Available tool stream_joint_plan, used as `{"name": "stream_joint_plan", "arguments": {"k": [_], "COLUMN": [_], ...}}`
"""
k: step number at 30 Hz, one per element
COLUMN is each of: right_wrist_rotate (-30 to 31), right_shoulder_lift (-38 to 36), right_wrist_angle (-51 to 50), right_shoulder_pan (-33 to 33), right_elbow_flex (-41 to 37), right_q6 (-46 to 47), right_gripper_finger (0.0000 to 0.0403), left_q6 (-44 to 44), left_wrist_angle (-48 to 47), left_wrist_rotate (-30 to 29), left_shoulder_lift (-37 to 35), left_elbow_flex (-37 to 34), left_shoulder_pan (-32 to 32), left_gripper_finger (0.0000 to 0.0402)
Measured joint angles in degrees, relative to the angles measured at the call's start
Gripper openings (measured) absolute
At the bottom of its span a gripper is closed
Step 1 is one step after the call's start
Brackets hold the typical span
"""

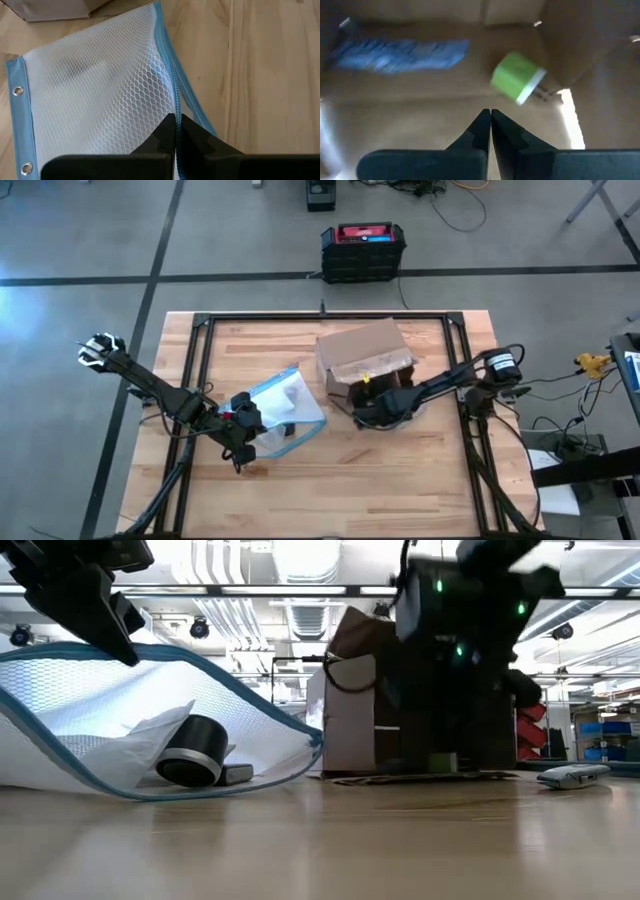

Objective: Unpack boxes
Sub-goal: Remove the green charger adapter from the cardboard box

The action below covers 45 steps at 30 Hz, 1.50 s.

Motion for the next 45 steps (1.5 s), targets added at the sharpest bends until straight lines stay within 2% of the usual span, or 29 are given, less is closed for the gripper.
{"name": "stream_joint_plan", "arguments": {"k": [4,6,9,13,17,20,23,28,33,36,45], "right_wrist_rotate": [8.23,8.27,3.47,-0.05,-6.45,-12.58,-14.54,-9.43,-7.0,-3.37,3.51], "right_shoulder_lift": [1.23,1.81,3.16,4.22,5.69,6.49,6.39,3.94,2.82,2.57,3.55], "right_wrist_angle": [0.8,1.11,1.51,4.93,14.35,25.33,23.22,14.98,14.48,14.37,14.49], "right_shoulder_pan": [-1.48,-2.46,-3.37,-2.58,-2.25,0.27,3.49,4.89,5.55,5.37,0.42], "right_elbow_flex": [-2.6,-3.16,-3.4,-3.36,-3.3,-1.52,1.1,3.69,4.73,4.85,4.64], "right_q6": [5.33,5.52,2.96,-0.43,-11.37,-18.66,-20.13,-17.69,-18.24,-18.19,-15.33], "right_gripper_finger": [0.0,0.0,0.0,0.0,0.0,0.0,0.0,0.0,0.0,0.0,0.0], "left_q6": [-0.09,-0.11,0.07,1.12,1.52,1.52,1.54,1.54,1.54,1.55,1.56], "left_wrist_angle": [0.09,0.11,0.1,0.1,0.08,0.08,0.08,0.1,0.08,0.1,0.1], "left_wrist_rotate": [0.0,0.03,0.42,0.11,-1.14,-1.16,-1.14,-1.14,-1.18,-1.25,-1.31], "left_shoulder_lift": [0.02,0.02,0.02,-0.02,-0.13,-0.2,-0.51,-0.87,-1.23,-1.42,-1.31], "left_elbow_flex": [0.0,0.0,0.0,0.0,0.0,0.0,0.0,0.0,0.02,0.02,0.02], "left_shoulder_pan": [-0.02,-0.04,-0.04,-0.04,-0.04,-0.04,-0.04,-0.04,-0.04,-0.04,-0.04], "left_gripper_finger": [0.0,0.0,0.0,0.0,0.0,0.0,0.0,0.0,0.0,0.0,0.0]}}
